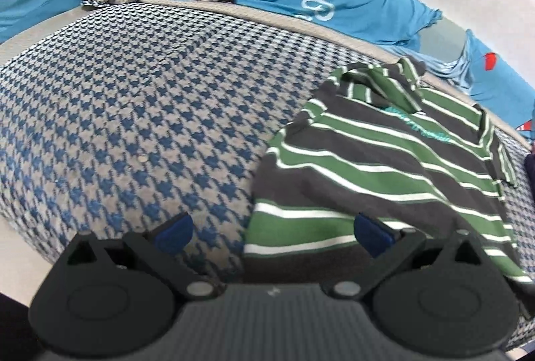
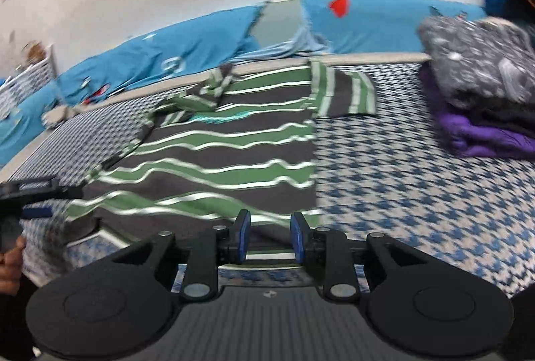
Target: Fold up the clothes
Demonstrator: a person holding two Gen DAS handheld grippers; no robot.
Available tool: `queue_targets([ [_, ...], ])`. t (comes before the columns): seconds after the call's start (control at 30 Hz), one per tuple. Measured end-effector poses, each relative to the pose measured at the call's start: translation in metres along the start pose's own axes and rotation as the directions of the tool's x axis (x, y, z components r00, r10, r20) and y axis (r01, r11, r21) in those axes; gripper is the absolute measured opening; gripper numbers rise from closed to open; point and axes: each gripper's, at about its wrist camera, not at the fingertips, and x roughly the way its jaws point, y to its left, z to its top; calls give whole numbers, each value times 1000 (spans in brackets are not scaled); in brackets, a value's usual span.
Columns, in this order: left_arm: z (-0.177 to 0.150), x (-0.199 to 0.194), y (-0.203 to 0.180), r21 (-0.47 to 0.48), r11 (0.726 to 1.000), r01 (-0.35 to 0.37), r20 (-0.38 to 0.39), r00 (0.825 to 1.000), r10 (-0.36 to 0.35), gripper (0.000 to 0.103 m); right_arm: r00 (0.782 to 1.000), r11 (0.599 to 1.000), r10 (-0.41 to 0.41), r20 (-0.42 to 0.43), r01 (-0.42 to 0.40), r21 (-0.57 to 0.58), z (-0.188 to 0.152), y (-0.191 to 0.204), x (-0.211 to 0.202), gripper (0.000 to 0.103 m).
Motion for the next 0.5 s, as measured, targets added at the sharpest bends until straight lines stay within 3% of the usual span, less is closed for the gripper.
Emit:
queue_targets([
  [0.2, 2, -1, 9, -27, 1000, -13, -10, 1000, 13, 103, 992, 987, 121, -36, -124, -102, -4, 37, 12, 25],
  [0.5, 18, 1, 18, -43, 999, 17, -32, 999, -18, 103, 973, 951, 214, -85, -227, -209, -9, 87, 32, 26],
])
